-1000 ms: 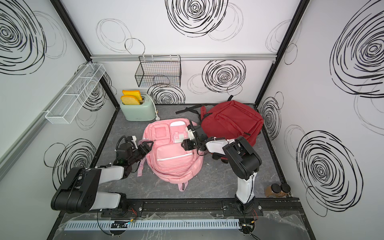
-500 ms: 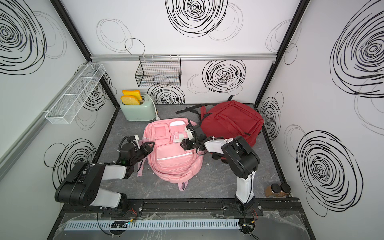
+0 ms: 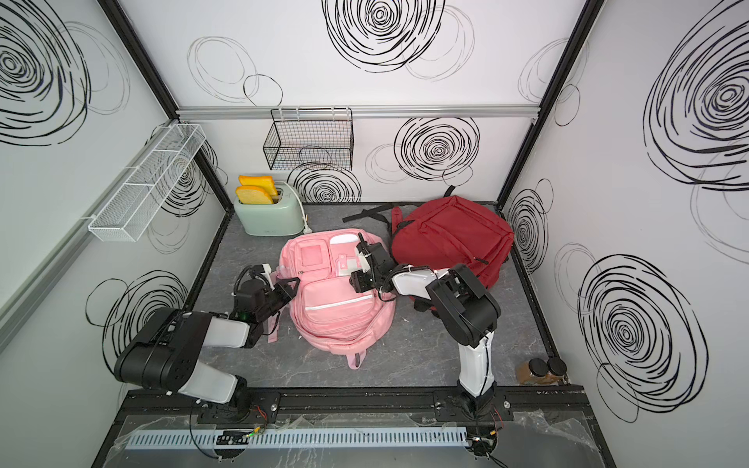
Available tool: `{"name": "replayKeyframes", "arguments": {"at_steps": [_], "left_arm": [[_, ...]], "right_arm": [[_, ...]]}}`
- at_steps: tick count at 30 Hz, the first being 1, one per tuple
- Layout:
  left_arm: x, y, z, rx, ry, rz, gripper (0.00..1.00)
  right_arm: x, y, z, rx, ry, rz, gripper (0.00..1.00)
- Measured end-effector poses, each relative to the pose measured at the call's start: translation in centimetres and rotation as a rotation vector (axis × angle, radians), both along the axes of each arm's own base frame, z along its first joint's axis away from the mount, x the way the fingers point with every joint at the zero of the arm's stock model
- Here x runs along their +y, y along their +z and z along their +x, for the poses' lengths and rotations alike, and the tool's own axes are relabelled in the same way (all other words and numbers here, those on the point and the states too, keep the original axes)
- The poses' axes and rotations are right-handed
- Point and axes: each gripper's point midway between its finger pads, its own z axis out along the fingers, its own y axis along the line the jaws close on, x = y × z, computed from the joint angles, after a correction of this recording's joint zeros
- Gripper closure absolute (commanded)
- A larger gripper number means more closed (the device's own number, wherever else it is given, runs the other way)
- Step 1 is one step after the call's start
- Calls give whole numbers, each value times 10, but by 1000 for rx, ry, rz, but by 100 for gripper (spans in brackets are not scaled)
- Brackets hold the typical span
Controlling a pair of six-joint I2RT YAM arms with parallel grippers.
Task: Zip up the backpack
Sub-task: Zip the zipper on the backpack.
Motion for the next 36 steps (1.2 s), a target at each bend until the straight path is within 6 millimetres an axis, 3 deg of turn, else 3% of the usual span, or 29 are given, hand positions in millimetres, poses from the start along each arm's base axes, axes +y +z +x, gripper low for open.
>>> {"name": "replayKeyframes", "arguments": {"at_steps": [8,15,19,20,23,27,36], "left_arm": [[-17,26,-17,-47,-49,-12,100],[-20,44,-31,-85,-67,-10,100],[-16,39,-35,-63,-54,9,100],[-15,37,-36,-53,-49,15,93],[-9,26,-39,-17,-30,35,88],[-4,10,-46,33,-12,49,100],[-4,5,-50,57,-18,48,100]], "right_arm": [[-15,9,-13,35,-36,-61,41],[-15,48,-29,28,-35,-34,40],[-6,64,-40,12,-12,-39,39],[-2,67,-43,8,-5,-44,39],[9,76,-49,-3,17,-52,39],[27,89,-54,-26,46,-50,38],[53,116,-36,-160,47,-92,38]]}}
